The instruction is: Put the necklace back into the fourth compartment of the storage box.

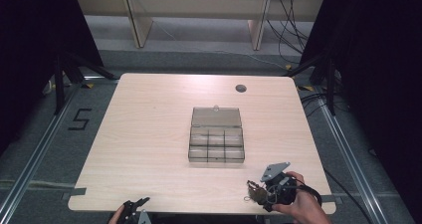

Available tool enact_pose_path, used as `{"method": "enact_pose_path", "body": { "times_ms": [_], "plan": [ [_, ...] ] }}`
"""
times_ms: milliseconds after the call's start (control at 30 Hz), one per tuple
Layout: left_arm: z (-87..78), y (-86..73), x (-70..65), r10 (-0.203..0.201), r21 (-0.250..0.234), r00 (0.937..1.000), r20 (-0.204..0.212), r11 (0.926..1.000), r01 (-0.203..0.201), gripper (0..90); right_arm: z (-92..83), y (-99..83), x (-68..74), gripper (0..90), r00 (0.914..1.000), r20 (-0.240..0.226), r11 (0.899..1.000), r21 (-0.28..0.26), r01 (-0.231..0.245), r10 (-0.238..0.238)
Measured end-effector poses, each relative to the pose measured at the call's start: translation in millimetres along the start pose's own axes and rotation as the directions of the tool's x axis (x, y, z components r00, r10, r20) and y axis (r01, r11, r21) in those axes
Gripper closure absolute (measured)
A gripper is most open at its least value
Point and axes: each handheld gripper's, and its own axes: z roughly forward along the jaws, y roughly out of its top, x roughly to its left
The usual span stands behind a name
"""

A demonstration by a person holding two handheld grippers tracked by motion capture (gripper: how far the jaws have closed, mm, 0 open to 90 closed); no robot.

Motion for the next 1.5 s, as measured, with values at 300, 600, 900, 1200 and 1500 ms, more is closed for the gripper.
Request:
{"method": "enact_pose_path", "body": {
  "times_ms": [300,600,900,1200,1500],
  "plan": [
    [1.4,0.0,-0.6,0.0,-0.008,0.9995,-0.031,1.0,0.0,15.5,16.7,10.2,-7.7,33.7,0.9989,-0.043,0.998,0.066,0.018,-0.015],
    [-1.0,1.0,0.5,-0.02,-0.005,0.9997,0.011,0.9998,0.02,15.4,21.5,9.5,-13.9,67.0,0.9971,-0.075,0.997,0.08,0.02,-0.014],
    [0.3,-0.2,1.0,-0.015,-0.009,0.9998,-0.01,0.9999,0.015,15.4,18.4,16.3,-8.8,78.9,0.9948,-0.09,0.996,0.075,0.056,-0.049],
    [-0.9,0.3,1.6,-0.006,0.001,0.9999,0.01,1.0,0.006,15.5,9.1,29.5,-9.1,79.2,0.9933,-0.072,0.993,0.07,0.096,-0.091],
    [0.1,-0.3,1.1,-0.017,-0.015,0.9998,-0.009,0.9997,0.017,15.5,-14.2,74.4,-8.8,79.2,0.9812,-0.092,0.983,0.051,0.175,-0.17]
  ]
}}
